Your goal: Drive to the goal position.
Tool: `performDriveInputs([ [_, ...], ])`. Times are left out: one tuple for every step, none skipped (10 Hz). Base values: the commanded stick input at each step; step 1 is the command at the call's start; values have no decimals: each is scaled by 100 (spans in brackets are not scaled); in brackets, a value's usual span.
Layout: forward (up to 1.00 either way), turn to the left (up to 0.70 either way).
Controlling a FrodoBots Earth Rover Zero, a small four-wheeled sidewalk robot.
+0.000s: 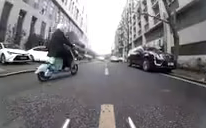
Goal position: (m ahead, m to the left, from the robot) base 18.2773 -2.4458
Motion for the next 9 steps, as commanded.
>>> performDriveInputs([
  [70, -14],
  [70, -14],
  [70, -14],
  [70, -14],
  [70, -14],
  [70, -14],
  [70, -14],
  [70, -14],
  [70, -14],
])
